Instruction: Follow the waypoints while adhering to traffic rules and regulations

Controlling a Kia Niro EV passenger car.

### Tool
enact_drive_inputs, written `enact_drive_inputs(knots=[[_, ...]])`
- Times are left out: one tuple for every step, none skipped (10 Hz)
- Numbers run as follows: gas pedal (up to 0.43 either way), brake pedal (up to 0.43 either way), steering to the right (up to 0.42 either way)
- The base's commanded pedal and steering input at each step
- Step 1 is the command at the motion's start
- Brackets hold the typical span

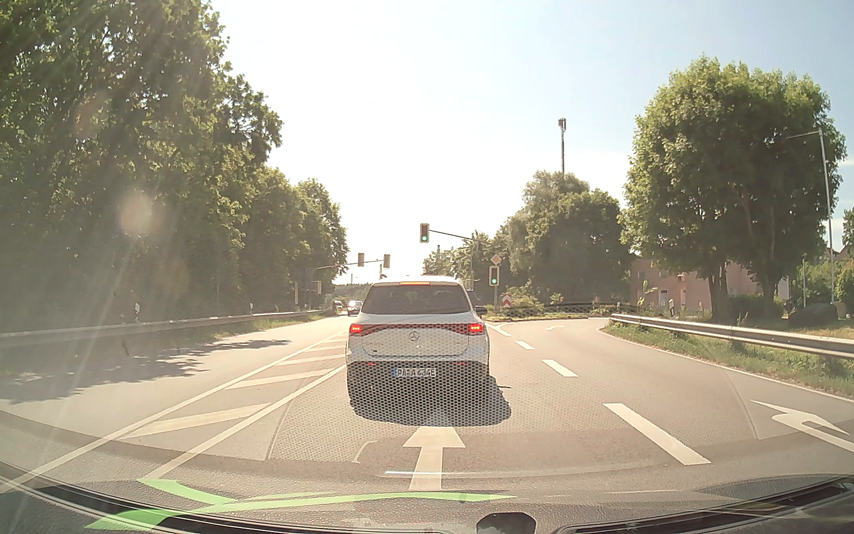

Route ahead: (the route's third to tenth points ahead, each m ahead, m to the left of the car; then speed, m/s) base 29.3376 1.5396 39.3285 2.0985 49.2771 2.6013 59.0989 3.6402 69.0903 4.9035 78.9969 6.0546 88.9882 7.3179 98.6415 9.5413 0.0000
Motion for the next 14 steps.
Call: enact_drive_inputs(knots=[[0.000,0.305,0.000],[0.000,0.305,0.000],[0.000,0.305,0.000],[0.000,0.305,0.000],[0.000,0.305,0.000],[0.000,0.305,0.000],[0.000,0.305,0.000],[0.000,0.305,0.000],[0.000,0.305,0.000],[0.000,0.305,0.000],[0.000,0.305,0.000],[0.000,0.305,0.000],[0.000,0.244,0.000],[0.000,0.116,0.000]])
